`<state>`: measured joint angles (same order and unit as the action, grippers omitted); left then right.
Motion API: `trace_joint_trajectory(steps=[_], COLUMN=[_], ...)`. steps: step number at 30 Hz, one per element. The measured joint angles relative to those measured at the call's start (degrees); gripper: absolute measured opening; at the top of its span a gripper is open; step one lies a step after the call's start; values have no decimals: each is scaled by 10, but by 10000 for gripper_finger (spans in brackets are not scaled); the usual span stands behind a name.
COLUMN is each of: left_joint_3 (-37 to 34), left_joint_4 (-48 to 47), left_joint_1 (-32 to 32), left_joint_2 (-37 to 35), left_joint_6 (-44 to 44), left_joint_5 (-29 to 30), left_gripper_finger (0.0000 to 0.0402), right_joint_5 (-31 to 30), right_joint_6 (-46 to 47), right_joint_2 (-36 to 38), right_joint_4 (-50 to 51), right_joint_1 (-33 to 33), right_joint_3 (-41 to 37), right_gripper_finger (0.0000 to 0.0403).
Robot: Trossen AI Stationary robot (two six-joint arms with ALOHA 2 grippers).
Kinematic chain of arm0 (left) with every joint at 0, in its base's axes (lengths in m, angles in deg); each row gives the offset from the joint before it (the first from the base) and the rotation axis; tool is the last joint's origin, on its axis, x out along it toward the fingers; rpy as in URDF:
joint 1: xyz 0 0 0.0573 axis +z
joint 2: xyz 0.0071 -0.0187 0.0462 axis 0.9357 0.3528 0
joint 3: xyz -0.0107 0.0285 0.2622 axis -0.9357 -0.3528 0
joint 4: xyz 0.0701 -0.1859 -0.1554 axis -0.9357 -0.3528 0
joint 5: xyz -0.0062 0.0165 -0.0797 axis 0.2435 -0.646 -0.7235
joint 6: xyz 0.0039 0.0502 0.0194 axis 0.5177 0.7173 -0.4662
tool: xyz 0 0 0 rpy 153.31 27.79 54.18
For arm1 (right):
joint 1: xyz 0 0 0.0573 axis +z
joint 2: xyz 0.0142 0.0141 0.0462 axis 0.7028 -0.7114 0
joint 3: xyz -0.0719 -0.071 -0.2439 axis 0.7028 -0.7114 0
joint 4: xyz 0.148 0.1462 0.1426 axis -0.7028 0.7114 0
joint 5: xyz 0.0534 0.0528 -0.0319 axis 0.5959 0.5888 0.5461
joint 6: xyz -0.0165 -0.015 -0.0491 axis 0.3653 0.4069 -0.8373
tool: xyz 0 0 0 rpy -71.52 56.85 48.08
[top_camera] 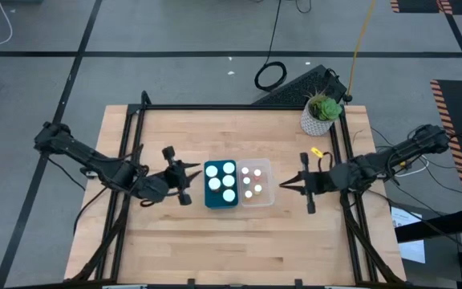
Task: Pick and place medicine bottles into bin by pill shape (circle, oval)
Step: Return to Home Position
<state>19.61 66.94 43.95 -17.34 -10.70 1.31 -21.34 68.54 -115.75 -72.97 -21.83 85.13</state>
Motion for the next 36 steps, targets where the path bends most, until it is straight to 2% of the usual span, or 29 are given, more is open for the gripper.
trace_joint_trajectory(steps=[4, 8, 14, 19, 23, 28, 33, 36], left_joint_3=[-2, -32, -131, -225, -297, -393, -473, -506], left_joint_4=[-24, 15, 188, 319, 408, 504, 582, 605], left_joint_1=[2, -1, -3, 9, 24, 40, 53, 59], left_joint_2=[-1, -9, -36, -76, -118, -170, -215, -237], left_joint_6=[-59, -60, -1, 41, 43, 50, 48, 48], left_joint_5=[-15, -26, -82, -160, -220, -263, -271, -289], left_gripper_finger=[47, 6, 13, 4, 10, 3, 10, 4], right_joint_5=[0, 1, 2, 48, 49, 77, 82, 119], right_joint_6=[-20, -38, -50, -102, -118, -113, -102, -98], right_joint_2=[60, 115, 181, 212, 229, 243, 255, 257], right_joint_4=[-3, 0, -18, -128, -177, -181, -199, -239], right_joint_1=[-5, -7, -7, -7, -7, -11, -25, -39], right_joint_3=[-56, -105, -161, -238, -281, -310, -333, -357], right_gripper_finger=[8, 3, 1, 1, 0, 0, 0, 0])
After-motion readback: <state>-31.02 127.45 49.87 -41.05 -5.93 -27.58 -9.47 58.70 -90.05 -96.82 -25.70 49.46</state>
